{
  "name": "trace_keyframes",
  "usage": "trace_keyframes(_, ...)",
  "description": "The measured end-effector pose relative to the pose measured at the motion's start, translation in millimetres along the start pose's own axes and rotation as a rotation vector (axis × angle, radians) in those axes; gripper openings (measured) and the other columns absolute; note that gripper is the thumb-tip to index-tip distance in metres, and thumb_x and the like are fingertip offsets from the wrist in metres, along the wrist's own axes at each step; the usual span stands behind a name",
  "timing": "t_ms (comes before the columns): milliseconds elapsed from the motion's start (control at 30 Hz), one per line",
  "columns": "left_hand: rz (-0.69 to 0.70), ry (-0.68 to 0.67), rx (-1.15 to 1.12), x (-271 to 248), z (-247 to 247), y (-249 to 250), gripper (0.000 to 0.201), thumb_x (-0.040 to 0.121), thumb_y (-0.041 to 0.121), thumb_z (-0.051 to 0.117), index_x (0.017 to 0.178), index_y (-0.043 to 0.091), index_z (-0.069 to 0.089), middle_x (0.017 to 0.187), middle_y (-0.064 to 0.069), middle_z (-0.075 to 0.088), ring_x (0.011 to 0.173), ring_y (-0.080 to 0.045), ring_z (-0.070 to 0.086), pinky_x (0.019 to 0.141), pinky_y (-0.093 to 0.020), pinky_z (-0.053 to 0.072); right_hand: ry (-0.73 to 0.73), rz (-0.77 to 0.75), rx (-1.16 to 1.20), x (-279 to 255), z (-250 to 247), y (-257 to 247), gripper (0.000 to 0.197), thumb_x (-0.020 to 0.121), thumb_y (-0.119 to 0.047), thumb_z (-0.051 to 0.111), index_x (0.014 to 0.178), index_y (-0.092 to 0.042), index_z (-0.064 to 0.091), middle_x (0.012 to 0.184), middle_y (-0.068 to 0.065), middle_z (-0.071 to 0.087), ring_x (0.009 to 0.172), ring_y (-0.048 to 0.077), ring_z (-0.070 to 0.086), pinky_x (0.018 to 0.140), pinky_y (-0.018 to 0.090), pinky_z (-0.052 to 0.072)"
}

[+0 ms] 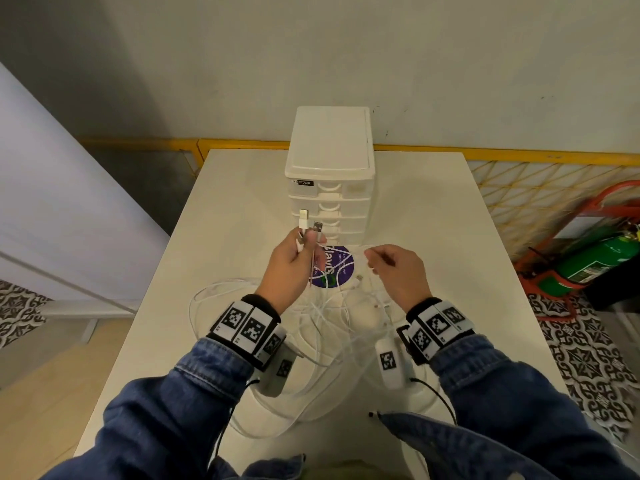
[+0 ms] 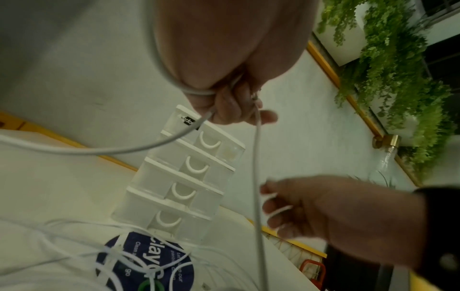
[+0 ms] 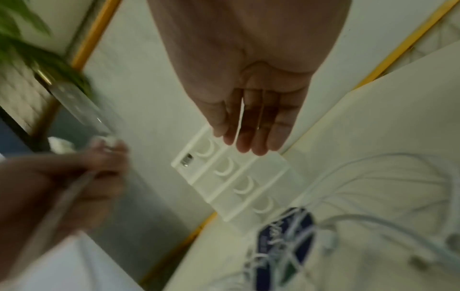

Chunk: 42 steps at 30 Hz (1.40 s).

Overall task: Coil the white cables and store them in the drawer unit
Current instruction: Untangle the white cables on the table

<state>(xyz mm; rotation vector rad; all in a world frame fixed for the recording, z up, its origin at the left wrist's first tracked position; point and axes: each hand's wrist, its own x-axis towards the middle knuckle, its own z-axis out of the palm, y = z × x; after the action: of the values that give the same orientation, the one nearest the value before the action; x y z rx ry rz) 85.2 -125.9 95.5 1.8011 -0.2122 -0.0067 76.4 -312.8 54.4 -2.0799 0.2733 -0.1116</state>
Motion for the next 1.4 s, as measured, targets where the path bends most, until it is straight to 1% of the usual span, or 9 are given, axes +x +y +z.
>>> trace_keyframes(267, -0.139, -0.005, -0.037, 7, -11, -7, 0.03, 0.101, 0.03, 0.035, 0.082, 0.013, 0.051, 0.058, 0.004, 0.039, 0.043, 0.0, 0.038, 0.047, -0.011, 0.031, -0.414, 0.191, -0.674, 25, 46, 32, 0.043, 0.093, -0.039, 0.043, 0.107, -0.003, 0.062, 0.116, 0.016, 0.063, 0.107, 0.032, 0.057, 0.09, 0.036, 0.041)
trace_keyframes(400, -0.106, -0.047, 0.034, 7, -14, -11, 0.011, 0.097, 0.026, 0.048, 0.099, 0.018, 0.055, 0.063, 0.013, 0.048, 0.048, 0.005, 0.046, 0.055, -0.014, 0.035, -0.435, 0.283, -0.756, 26, 62, 37, 0.053, 0.082, -0.052, 0.053, 0.117, -0.012, 0.056, 0.122, 0.009, 0.06, 0.113, 0.03, 0.054, 0.1, 0.042, 0.041)
trace_keyframes(500, -0.105, -0.036, -0.051, 9, -14, -13, 0.021, 0.099, 0.02, 0.044, 0.117, 0.016, 0.053, 0.054, 0.013, 0.044, 0.046, 0.0, 0.04, 0.053, -0.014, 0.036, -0.41, 0.319, -0.749, 27, 67, 37, 0.049, 0.083, -0.045, 0.058, 0.117, -0.01, 0.055, 0.122, 0.01, 0.059, 0.113, 0.03, 0.055, 0.099, 0.042, 0.042)
trace_keyframes(667, -0.11, -0.084, -0.061, 10, -9, -15, 0.014, 0.101, 0.019, 0.036, 0.098, 0.018, 0.049, 0.051, 0.001, 0.047, 0.047, -0.008, 0.042, 0.054, -0.018, 0.037, -0.378, 0.37, -0.609, 22, 72, 43, 0.02, 0.082, -0.02, 0.057, 0.094, -0.006, 0.065, 0.098, 0.012, 0.068, 0.093, 0.03, 0.063, 0.074, 0.032, 0.046)
trace_keyframes(800, -0.146, -0.1, -0.113, 9, -5, -13, 0.017, 0.102, 0.015, 0.034, 0.104, 0.006, 0.048, 0.057, -0.008, 0.051, 0.044, -0.006, 0.044, 0.048, -0.016, 0.037, -0.218, 0.324, -0.26, 11, 58, 46, 0.015, 0.083, -0.019, 0.058, 0.092, -0.008, 0.061, 0.088, 0.006, 0.062, 0.09, 0.029, 0.06, 0.073, 0.028, 0.039)
trace_keyframes(1000, -0.173, -0.087, -0.136, 10, 7, -14, 0.018, 0.098, 0.023, 0.045, 0.088, 0.009, 0.05, 0.052, 0.006, 0.041, 0.041, -0.006, 0.035, 0.043, -0.016, 0.03, 0.03, 0.001, 0.36, -7, 29, -6, 0.009, 0.088, -0.009, 0.057, 0.086, -0.009, 0.048, 0.079, 0.01, 0.068, 0.076, 0.021, 0.065, 0.074, 0.031, 0.052)
trace_keyframes(1200, -0.13, -0.003, -0.135, 11, 13, 0, 0.017, 0.09, 0.025, 0.06, 0.075, 0.025, 0.052, 0.049, 0.013, 0.052, 0.043, 0.004, 0.049, 0.047, -0.01, 0.034, -0.01, -0.225, 0.476, -26, 8, -52, 0.014, 0.089, -0.011, 0.057, 0.091, -0.024, 0.061, 0.071, 0.012, 0.063, 0.063, 0.022, 0.056, 0.061, 0.039, 0.049)
trace_keyframes(1333, -0.124, -0.068, -0.262, 5, 18, 18, 0.006, 0.091, 0.014, 0.057, 0.092, 0.009, 0.06, 0.048, 0.014, 0.056, 0.042, 0.002, 0.05, 0.046, -0.008, 0.037, -0.05, -0.189, 0.499, -34, 9, -56, 0.01, 0.087, -0.01, 0.06, 0.089, -0.007, 0.069, 0.063, -0.006, 0.064, 0.055, 0.005, 0.055, 0.057, 0.018, 0.044)
trace_keyframes(1400, -0.114, -0.083, -0.313, 3, 22, 24, 0.011, 0.09, 0.013, 0.059, 0.095, 0.005, 0.064, 0.065, 0.0, 0.063, 0.054, -0.006, 0.058, 0.054, -0.016, 0.046, -0.052, -0.161, 0.522, -36, 9, -56, 0.009, 0.087, -0.005, 0.06, 0.085, 0.001, 0.066, 0.063, -0.001, 0.063, 0.05, 0.0, 0.054, 0.051, 0.011, 0.041)
